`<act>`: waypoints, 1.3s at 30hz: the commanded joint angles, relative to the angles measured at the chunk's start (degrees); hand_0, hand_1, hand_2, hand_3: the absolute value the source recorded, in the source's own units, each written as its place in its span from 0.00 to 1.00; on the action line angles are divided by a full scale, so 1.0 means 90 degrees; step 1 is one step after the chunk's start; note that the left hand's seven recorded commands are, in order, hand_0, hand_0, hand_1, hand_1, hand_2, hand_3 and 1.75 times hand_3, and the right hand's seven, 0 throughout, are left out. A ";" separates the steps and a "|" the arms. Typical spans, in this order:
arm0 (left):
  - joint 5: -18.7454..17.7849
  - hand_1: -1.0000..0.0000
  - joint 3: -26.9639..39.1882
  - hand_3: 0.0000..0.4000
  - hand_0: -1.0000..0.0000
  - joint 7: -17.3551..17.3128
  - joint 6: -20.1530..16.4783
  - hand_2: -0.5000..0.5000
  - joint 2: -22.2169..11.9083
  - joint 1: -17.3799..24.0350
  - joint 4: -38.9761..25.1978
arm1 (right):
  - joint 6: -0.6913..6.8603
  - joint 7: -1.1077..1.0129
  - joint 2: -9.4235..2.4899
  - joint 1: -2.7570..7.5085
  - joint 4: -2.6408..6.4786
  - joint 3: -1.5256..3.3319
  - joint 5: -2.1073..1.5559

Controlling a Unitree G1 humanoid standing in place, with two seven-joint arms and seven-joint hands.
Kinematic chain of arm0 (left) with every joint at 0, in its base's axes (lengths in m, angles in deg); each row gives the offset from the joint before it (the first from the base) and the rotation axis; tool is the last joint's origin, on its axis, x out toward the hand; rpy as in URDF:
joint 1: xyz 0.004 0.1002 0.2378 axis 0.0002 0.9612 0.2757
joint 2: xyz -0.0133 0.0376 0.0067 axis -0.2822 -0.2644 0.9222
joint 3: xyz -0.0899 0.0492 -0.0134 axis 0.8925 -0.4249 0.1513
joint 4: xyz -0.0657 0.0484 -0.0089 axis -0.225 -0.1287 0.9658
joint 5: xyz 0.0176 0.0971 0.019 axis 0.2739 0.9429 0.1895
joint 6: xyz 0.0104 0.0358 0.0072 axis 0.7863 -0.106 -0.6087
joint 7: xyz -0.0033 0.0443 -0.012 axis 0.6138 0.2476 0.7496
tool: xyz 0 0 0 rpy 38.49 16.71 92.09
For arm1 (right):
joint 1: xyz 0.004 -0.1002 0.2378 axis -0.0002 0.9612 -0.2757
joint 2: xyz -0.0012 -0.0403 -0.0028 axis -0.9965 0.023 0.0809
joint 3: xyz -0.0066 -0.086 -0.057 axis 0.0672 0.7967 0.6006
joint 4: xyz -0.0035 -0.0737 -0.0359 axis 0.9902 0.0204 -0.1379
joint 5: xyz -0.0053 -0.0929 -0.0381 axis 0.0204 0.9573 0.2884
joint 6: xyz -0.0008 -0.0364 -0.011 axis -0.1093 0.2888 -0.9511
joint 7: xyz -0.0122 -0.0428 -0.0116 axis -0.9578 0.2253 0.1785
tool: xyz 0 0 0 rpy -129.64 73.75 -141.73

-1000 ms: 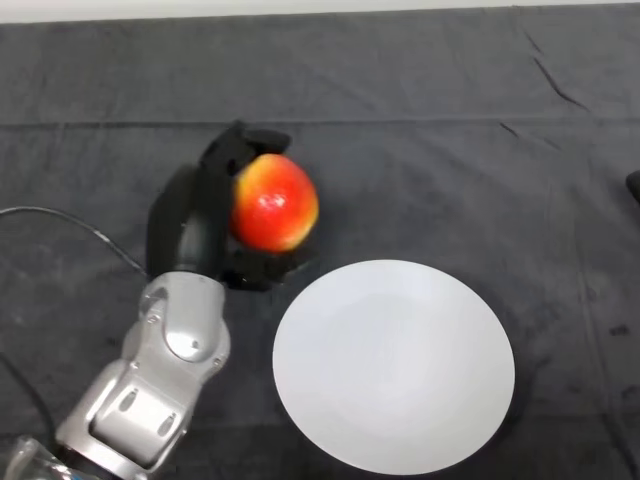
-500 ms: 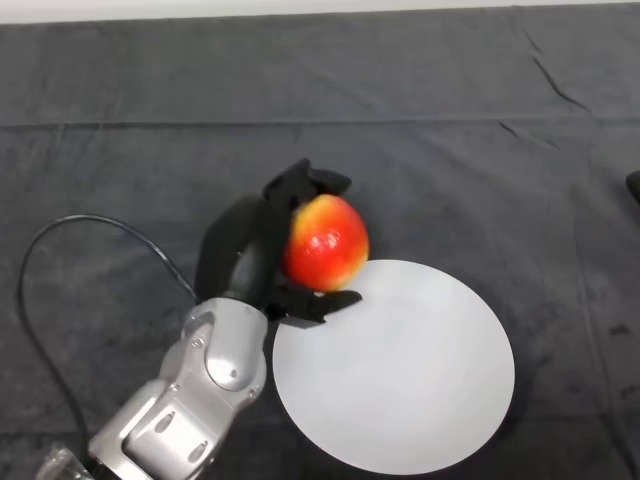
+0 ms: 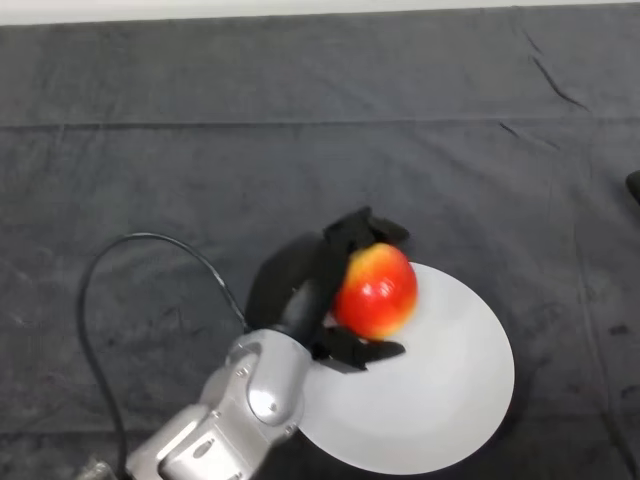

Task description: Move the apple to the plate

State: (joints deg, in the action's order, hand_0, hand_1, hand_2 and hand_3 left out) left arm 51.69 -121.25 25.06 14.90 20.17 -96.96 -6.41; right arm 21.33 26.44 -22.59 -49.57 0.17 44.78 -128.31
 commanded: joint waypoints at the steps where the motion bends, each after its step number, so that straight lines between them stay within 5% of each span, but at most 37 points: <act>1: 0.0046 0.00 -0.0112 1.00 0.00 -0.0057 -0.0073 0.50 -0.0001 -0.0017 0.0070 | -0.0001 0.0046 0.0166 0.0022 -0.0095 -0.0058 -0.0031; 21: -0.0251 0.00 -0.0992 1.00 0.00 -0.0075 0.0127 0.50 0.0067 -0.0405 0.0787 | 0.0001 0.0036 0.0176 0.0013 -0.0072 -0.0059 -0.0030; 22: -0.0255 0.33 -0.1007 0.99 0.01 -0.0086 0.0120 0.34 0.0056 -0.0420 0.0795 | 0.0001 0.0036 0.0176 0.0012 -0.0071 -0.0059 -0.0030; 24: -0.0259 0.69 -0.1028 0.80 0.20 -0.0105 0.0095 0.25 0.0041 -0.0448 0.0799 | 0.0001 0.0035 0.0177 0.0011 -0.0069 -0.0060 -0.0030; 25: -0.0259 0.74 -0.1039 0.78 0.22 -0.0111 0.0080 0.24 0.0036 -0.0460 0.0799 | 0.0001 0.0034 0.0178 0.0011 -0.0068 -0.0060 -0.0030; 26: -0.0257 0.97 -0.1050 0.68 0.32 -0.0113 0.0070 0.17 0.0030 -0.0466 0.0800 | 0.0001 0.0034 0.0178 0.0011 -0.0067 -0.0060 -0.0030; 28: -0.0250 1.00 -0.1070 0.45 0.55 -0.0109 0.0058 0.27 0.0022 -0.0475 0.0808 | 0.0001 0.0033 0.0179 0.0010 -0.0065 -0.0060 -0.0030; 29: -0.0247 1.00 -0.1079 0.21 0.79 -0.0107 0.0053 0.40 0.0019 -0.0480 0.0813 | 0.0001 0.0033 0.0179 0.0009 -0.0064 -0.0060 -0.0030; 31: -0.0243 1.00 -0.1089 0.00 1.00 -0.0104 0.0046 0.50 0.0012 -0.0488 0.0823 | 0.0001 0.0032 0.0180 0.0009 -0.0062 -0.0060 -0.0030; 39: -0.0240 1.00 -0.1023 0.00 1.00 -0.0123 -0.0012 0.50 -0.0048 -0.0533 0.0769 | 0.0001 0.0029 0.0182 0.0007 -0.0057 -0.0061 -0.0029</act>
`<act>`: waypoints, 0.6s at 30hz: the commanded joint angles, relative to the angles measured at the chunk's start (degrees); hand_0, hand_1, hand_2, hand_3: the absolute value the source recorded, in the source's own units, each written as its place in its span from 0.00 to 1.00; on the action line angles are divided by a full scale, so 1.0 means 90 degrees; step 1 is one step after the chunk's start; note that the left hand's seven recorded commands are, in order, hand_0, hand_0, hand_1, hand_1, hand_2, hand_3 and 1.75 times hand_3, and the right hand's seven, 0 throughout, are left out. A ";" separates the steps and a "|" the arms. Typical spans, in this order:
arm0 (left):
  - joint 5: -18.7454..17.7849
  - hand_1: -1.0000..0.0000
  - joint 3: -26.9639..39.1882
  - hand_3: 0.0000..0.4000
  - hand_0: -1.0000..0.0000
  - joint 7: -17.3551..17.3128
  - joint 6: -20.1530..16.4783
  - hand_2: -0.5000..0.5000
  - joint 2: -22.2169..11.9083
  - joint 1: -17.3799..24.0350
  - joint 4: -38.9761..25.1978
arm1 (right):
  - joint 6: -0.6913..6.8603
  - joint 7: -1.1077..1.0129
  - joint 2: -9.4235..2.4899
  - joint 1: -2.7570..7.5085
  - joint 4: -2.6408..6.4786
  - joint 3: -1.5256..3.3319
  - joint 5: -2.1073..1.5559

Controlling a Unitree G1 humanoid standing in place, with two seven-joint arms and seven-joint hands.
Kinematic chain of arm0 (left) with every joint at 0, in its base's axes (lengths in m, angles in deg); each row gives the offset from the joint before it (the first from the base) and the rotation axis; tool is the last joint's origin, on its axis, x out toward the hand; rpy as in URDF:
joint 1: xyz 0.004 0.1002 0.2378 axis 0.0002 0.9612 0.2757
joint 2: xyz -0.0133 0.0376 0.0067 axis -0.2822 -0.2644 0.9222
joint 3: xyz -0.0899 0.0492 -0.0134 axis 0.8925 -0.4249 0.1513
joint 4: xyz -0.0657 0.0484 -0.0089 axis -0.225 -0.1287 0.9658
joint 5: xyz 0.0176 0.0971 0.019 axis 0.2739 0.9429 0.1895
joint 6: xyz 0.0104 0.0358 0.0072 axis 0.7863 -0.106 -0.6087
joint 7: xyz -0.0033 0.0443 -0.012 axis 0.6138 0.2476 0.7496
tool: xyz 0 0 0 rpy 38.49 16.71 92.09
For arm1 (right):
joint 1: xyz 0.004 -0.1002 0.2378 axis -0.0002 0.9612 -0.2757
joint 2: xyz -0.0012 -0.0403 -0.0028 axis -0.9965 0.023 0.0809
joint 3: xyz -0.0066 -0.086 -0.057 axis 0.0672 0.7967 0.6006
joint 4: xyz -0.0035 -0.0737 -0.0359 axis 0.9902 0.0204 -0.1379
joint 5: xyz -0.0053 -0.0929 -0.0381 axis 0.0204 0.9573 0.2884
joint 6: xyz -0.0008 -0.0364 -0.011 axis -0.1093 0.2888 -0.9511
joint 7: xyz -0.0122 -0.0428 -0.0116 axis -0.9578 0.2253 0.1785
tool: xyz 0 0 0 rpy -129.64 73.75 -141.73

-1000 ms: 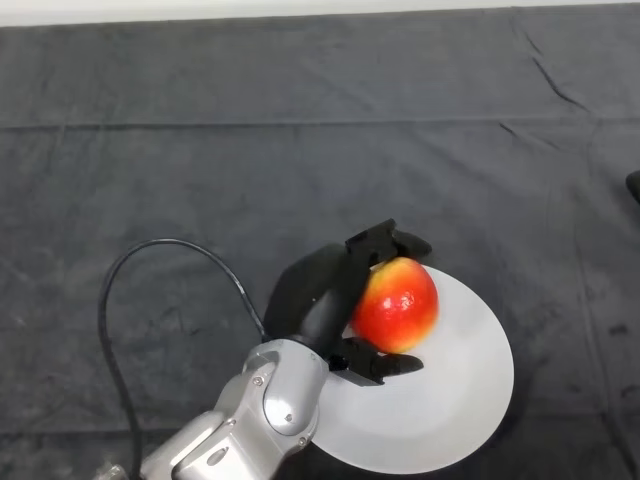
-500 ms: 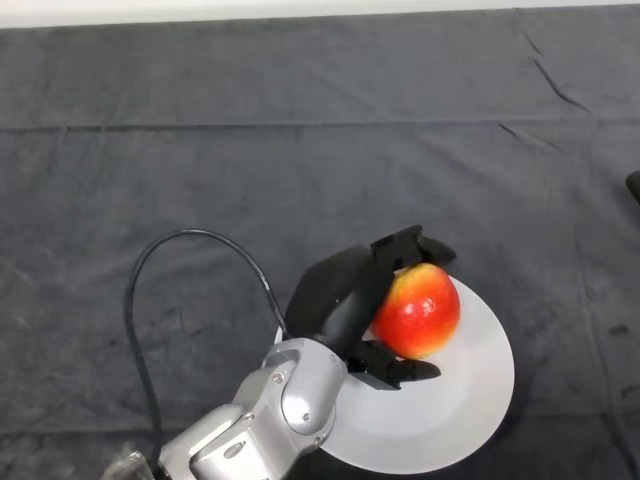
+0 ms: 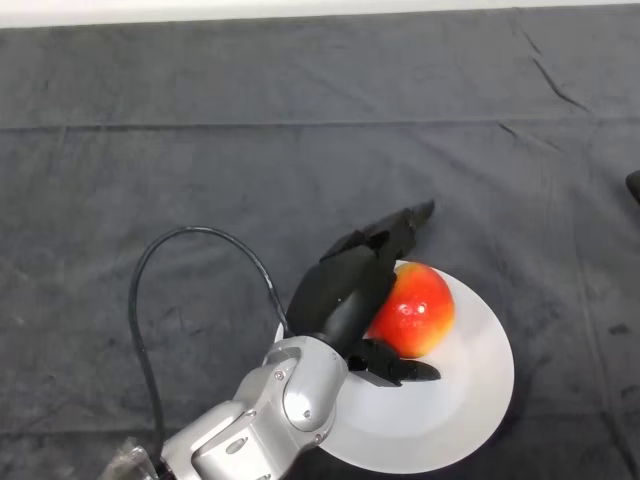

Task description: Move the apple to the plate

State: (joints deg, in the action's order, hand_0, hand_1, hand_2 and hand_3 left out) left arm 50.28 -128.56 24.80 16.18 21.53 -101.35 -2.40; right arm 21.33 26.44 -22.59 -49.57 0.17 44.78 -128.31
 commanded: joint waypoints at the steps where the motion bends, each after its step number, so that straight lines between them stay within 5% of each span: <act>1: -0.0082 1.00 -0.0186 0.00 1.00 -0.0095 -0.0164 0.50 -0.0208 -0.0055 0.0305 | 0.0001 0.0029 0.0182 0.0006 -0.0056 -0.0061 -0.0028; 18: 0.0131 1.00 0.0387 0.00 1.00 0.0470 0.0159 0.50 -0.0320 0.0127 -0.0099 | -0.0001 0.0026 0.0181 0.0006 -0.0055 -0.0061 -0.0026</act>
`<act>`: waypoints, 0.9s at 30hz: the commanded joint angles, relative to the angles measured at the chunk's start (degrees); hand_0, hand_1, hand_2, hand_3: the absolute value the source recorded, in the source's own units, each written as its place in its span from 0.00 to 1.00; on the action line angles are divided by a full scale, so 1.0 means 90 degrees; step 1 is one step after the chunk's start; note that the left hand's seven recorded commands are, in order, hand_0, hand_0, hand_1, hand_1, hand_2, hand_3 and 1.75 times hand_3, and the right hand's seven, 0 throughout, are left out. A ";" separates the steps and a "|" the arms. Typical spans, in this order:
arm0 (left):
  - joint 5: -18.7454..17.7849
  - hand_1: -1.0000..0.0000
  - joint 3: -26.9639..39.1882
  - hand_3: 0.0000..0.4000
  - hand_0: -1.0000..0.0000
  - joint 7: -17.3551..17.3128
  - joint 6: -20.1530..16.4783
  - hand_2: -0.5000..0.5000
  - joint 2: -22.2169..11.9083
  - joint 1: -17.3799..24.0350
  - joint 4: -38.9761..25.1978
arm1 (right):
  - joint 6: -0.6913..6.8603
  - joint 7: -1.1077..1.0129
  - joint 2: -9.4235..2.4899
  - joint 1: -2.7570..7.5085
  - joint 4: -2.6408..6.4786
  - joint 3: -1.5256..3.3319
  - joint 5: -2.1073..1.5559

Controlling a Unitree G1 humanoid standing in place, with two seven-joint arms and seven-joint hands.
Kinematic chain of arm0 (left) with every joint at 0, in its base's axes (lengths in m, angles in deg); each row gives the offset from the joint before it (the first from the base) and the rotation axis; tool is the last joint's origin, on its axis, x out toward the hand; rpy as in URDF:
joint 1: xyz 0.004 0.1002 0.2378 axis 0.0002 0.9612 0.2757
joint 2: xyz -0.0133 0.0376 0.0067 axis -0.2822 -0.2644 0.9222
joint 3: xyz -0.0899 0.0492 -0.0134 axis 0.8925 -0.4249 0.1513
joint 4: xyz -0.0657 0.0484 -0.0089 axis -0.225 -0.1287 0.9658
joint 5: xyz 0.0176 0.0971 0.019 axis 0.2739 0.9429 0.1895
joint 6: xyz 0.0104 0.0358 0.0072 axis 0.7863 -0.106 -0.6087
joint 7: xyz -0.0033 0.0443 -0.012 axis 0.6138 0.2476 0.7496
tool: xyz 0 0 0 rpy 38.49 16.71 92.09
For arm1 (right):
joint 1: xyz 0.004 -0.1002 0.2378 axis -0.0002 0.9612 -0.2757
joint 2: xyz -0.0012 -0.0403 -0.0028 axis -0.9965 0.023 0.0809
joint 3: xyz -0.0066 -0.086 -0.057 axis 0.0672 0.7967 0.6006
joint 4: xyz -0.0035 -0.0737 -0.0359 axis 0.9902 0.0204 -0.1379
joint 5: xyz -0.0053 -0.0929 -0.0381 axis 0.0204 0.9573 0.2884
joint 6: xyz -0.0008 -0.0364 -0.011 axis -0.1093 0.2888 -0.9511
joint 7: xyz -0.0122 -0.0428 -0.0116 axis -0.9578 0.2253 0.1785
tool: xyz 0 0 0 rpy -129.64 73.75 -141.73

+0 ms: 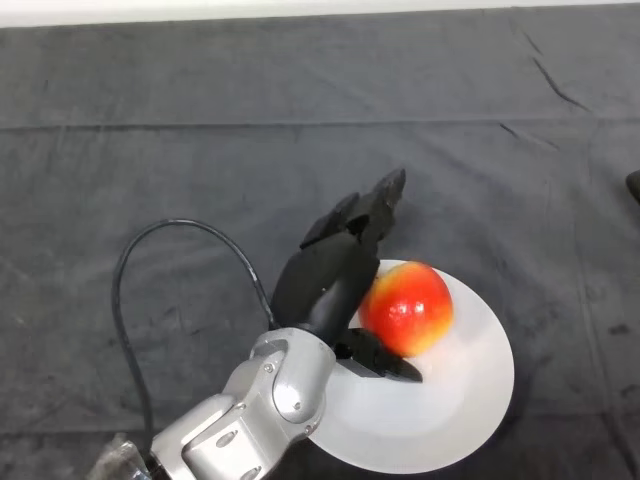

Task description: Move the apple to the plate

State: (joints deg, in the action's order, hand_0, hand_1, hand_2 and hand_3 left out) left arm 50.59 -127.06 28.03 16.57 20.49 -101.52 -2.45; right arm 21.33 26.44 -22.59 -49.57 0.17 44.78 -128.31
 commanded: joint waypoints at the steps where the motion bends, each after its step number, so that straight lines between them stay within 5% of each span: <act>1: 0.0096 1.00 0.0256 0.00 1.00 0.0131 0.0135 0.50 -0.0216 0.0159 -0.0111 | -0.0001 0.0026 0.0181 0.0006 -0.0055 -0.0061 -0.0026; 13: -0.0052 1.00 0.1132 0.00 1.00 0.0155 0.0292 0.50 -0.0655 0.0516 -0.0679 | -0.0003 0.0028 0.0177 0.0010 -0.0063 -0.0060 -0.0024; 27: -0.0316 1.00 0.2698 0.00 1.00 0.0295 0.0458 0.50 -0.1177 0.1436 -0.1506 | -0.0006 0.0035 0.0168 0.0018 -0.0082 -0.0058 -0.0024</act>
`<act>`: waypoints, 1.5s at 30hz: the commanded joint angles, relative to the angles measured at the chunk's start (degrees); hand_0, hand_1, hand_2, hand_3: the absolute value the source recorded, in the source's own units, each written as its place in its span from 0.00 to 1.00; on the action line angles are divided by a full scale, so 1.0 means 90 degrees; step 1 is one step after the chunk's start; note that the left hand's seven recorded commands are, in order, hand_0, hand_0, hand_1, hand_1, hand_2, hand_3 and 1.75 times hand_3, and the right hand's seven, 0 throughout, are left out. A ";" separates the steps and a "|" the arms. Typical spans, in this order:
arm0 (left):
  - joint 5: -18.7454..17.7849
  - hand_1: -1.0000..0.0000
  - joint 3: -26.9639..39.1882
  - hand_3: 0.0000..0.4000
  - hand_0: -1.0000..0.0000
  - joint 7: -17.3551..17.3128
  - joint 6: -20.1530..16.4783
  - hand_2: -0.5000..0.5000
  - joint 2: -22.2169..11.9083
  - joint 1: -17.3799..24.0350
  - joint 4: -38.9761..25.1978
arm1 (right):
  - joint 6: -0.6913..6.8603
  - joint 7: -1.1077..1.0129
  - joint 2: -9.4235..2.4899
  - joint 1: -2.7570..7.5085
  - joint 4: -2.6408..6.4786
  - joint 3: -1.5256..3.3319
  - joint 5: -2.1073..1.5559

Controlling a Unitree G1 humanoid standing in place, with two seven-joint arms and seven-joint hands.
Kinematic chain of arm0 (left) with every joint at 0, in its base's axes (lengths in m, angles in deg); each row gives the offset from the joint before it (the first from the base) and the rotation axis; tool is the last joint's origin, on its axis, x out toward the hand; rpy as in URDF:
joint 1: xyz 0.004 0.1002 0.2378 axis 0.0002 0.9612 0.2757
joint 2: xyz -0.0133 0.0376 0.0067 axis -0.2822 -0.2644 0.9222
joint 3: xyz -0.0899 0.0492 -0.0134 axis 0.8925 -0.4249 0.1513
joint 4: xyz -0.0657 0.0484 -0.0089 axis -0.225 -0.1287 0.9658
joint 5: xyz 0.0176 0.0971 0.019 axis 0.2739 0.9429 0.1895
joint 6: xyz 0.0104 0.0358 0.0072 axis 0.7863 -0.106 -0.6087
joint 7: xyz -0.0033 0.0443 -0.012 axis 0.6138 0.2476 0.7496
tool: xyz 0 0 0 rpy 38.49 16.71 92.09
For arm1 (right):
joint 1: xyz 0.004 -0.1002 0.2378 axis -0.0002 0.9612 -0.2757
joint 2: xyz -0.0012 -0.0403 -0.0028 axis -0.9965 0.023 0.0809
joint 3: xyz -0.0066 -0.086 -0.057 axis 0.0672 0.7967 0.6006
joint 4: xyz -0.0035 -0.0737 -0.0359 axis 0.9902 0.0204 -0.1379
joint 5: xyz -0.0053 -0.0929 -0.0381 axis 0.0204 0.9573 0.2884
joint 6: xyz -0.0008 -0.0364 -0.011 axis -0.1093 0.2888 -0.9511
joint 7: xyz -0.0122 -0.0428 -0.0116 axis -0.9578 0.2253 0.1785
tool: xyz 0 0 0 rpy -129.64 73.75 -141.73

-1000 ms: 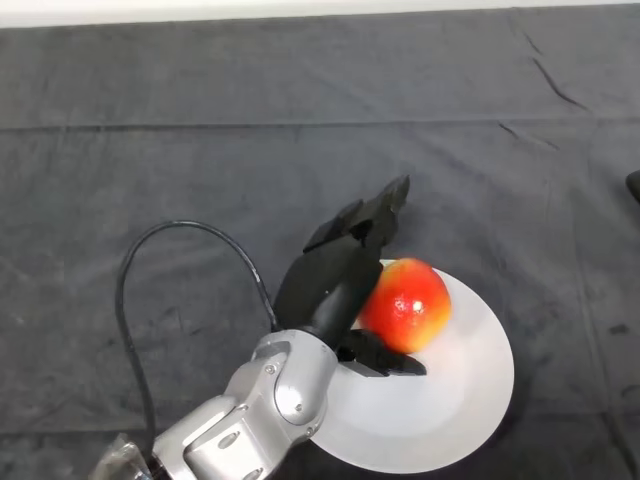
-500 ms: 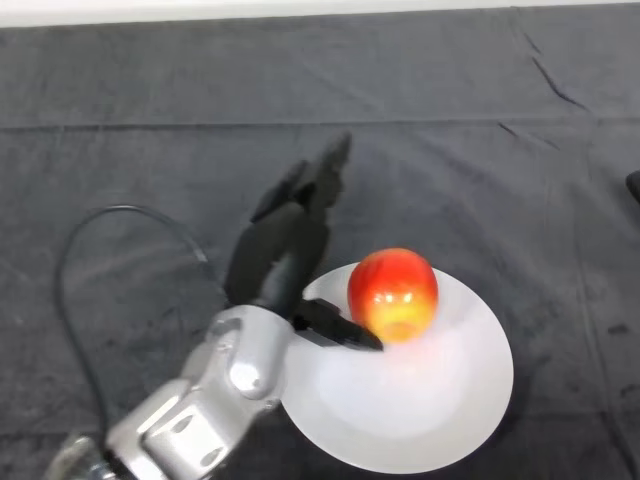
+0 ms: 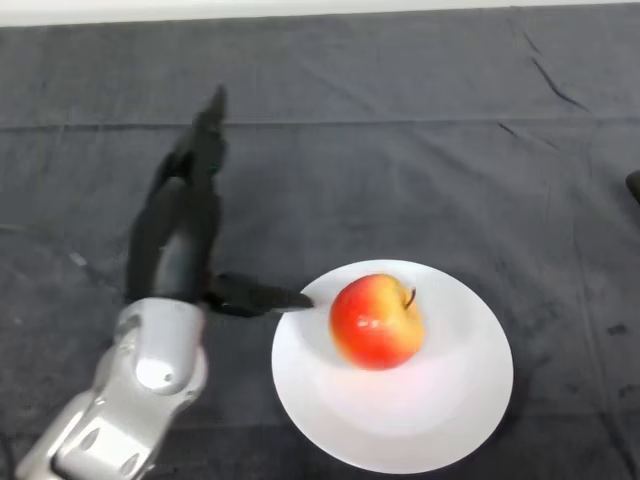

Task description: Move the apple to the plate

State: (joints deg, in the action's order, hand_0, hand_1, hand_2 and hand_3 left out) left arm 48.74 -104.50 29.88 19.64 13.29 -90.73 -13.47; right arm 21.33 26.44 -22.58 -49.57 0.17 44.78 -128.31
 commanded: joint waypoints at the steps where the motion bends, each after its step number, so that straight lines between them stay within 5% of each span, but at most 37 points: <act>1: -0.0127 1.00 0.0300 0.00 1.00 0.0103 0.0135 0.50 -0.0400 0.0305 -0.0324 | -0.0007 0.0036 0.0166 0.0019 -0.0084 -0.0058 -0.0024; 12: -0.0394 1.00 0.1733 0.00 1.00 0.0238 0.0655 0.50 -0.0682 0.1087 -0.0507 | -0.0008 0.0043 0.0159 0.0026 -0.0100 -0.0056 -0.0024; 45: -0.1036 1.00 0.5038 0.00 1.00 0.0712 0.2103 0.50 -0.0539 0.2336 0.0042 | -0.0006 0.0053 0.0154 0.0032 -0.0117 -0.0055 -0.0029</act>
State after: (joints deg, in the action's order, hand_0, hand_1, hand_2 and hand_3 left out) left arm 39.81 -60.24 35.42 37.22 9.64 -71.39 -13.83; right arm 21.35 26.46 -22.59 -49.57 0.17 44.79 -128.31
